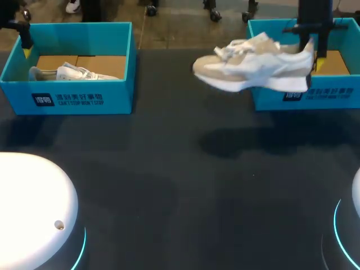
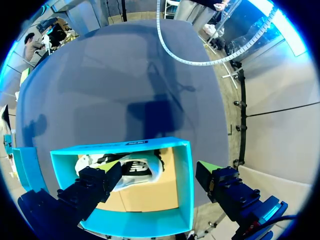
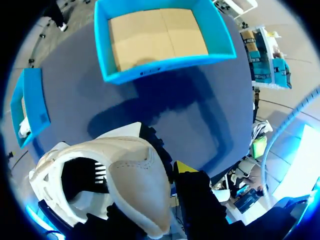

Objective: Take the shoe out of the shoebox, open the shoe tongue, remove and reinsert the insole, then place the shoe into the shoebox

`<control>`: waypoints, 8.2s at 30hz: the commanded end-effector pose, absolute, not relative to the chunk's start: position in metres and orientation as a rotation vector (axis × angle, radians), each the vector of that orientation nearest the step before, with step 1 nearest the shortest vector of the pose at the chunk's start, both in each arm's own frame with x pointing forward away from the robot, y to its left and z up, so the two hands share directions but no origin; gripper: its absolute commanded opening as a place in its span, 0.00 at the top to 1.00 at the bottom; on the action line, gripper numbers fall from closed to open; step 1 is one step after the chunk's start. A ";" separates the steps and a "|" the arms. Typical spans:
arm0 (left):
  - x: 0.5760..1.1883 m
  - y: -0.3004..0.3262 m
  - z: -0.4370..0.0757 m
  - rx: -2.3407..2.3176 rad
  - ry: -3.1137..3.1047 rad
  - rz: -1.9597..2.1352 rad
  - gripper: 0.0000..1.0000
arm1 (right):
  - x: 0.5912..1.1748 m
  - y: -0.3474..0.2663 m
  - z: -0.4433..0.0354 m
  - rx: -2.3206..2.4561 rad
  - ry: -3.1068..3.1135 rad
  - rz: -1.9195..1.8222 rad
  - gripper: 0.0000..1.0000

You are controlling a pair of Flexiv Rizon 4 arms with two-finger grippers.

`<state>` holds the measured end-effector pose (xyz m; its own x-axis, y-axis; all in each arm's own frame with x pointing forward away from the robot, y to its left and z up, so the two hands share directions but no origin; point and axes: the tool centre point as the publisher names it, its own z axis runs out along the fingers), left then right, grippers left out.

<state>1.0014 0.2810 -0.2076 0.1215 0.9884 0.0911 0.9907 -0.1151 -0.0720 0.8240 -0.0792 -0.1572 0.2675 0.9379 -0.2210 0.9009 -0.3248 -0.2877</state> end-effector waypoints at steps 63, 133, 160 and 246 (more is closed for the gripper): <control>1.001 0.281 -0.207 -2.265 -2.008 -0.034 0.00 | 0.721 0.075 -0.334 -2.457 -2.166 0.036 1.00; 1.001 0.281 -0.207 -2.265 -2.008 -0.034 0.00 | 0.697 0.043 -0.276 -1.781 -2.287 -0.549 0.00; 1.001 0.281 -0.207 -2.265 -2.008 -0.034 0.00 | 0.690 0.005 -0.303 -0.096 -2.562 -1.242 0.00; 1.001 0.281 -0.207 -2.265 -2.008 -0.034 0.00 | 0.717 0.089 -0.410 0.198 -2.490 -1.708 0.00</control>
